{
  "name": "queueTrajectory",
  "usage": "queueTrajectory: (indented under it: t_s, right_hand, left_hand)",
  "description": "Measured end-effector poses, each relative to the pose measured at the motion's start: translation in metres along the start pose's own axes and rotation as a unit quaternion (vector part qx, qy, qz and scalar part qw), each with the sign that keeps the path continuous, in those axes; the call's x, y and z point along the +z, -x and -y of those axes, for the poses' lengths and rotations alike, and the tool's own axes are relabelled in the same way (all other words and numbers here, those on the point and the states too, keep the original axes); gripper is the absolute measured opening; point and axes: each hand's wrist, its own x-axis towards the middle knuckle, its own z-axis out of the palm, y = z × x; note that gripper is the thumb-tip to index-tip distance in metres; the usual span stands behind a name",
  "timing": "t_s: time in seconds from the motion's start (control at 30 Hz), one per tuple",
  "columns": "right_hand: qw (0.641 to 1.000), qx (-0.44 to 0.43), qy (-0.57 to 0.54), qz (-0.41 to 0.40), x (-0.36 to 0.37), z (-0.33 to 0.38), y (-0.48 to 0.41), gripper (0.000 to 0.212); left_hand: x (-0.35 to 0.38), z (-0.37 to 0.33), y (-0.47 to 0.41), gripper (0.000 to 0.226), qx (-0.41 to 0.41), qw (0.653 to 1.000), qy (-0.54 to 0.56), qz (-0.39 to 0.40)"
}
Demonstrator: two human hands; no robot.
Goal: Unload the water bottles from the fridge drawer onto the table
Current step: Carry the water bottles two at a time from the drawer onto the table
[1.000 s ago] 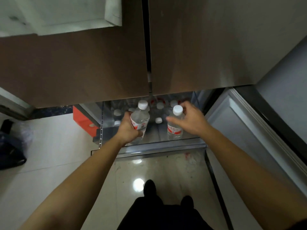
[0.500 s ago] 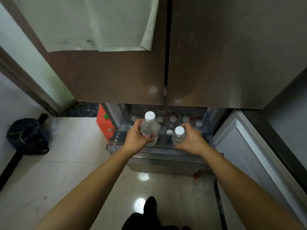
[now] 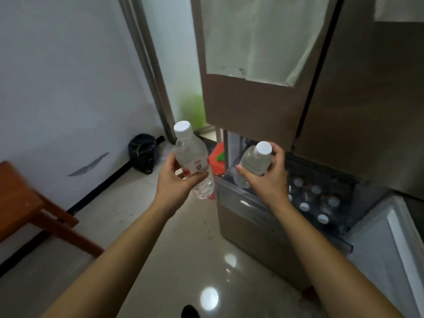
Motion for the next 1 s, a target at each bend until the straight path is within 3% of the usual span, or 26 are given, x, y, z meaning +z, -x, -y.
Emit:
queueTrajectory:
  t_s: [0.23,0.5,0.7,0.83,1.0]
  right_hand:
    - [0.990,-0.051,-0.009,0.134,0.127,0.056,0.047,0.079]
    - [0.947,-0.148,-0.019,0.284,0.334,0.136,0.170,0.075]
    - [0.909,-0.162,-0.055,0.380,0.482,0.200,0.261,0.084]
    - [0.885,-0.158,-0.082,0.431,0.562,0.235,0.307,0.074]
    - [0.859,-0.159,-0.094,0.478,0.664,0.257,0.350,0.084]
  left_hand:
    - [-0.156,0.010,0.061,0.069,-0.017,0.989,-0.034,-0.145]
    - [-0.372,0.052,0.155,0.069,-0.044,0.950,-0.017,-0.308]
    - [-0.535,0.066,0.218,0.067,-0.041,0.926,-0.043,-0.373]
    - [-0.618,0.073,0.247,0.068,-0.044,0.911,-0.034,-0.408]
    - [-0.710,0.099,0.258,0.071,-0.048,0.887,-0.048,-0.456]
